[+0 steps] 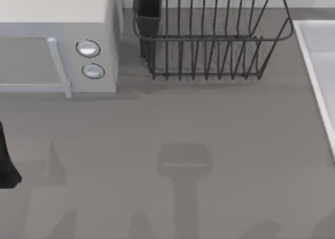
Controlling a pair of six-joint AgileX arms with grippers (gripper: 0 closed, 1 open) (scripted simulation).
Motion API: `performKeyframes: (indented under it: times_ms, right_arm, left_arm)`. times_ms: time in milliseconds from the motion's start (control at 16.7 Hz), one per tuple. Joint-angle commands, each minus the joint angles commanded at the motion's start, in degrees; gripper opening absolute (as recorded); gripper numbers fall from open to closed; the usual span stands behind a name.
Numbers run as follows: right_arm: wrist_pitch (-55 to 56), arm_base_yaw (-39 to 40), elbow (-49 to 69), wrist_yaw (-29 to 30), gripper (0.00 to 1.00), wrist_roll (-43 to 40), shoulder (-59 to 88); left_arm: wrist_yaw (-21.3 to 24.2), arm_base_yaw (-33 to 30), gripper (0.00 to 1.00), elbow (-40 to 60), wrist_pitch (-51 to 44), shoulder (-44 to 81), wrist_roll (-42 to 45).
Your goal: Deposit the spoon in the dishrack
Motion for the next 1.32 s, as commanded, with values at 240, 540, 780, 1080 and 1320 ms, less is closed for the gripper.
performKeyframes:
  times_ms: [240, 540, 780, 1080, 1320]
  right_arm:
    - [-13.45, -7.92, 9.05, 3.45, 1.00, -23.01, 18.51]
    - [-26.36, -19.31, 21.96, 4.29, 1.00, -48.66, 37.13]
    - [-31.75, -26.72, 31.29, 0.88, 1.00, -63.46, 45.80]
    - [-33.46, -30.52, 36.40, -2.62, 1.00, -70.67, 49.40]
    - [-33.33, -30.28, 36.24, -2.54, 1.00, -70.60, 49.17]
  left_arm:
    - [0.00, 0.00, 1.00, 0.00, 0.00, 0.00, 0.00]
    - [0.00, 0.00, 1.00, 0.00, 0.00, 0.00, 0.00]
    - [0.00, 0.00, 1.00, 0.00, 0.00, 0.00, 0.00]
    - [0.00, 0.00, 1.00, 0.00, 0.00, 0.00, 0.00]
    - [0.00, 0.00, 1.00, 0.00, 0.00, 0.00, 0.00]
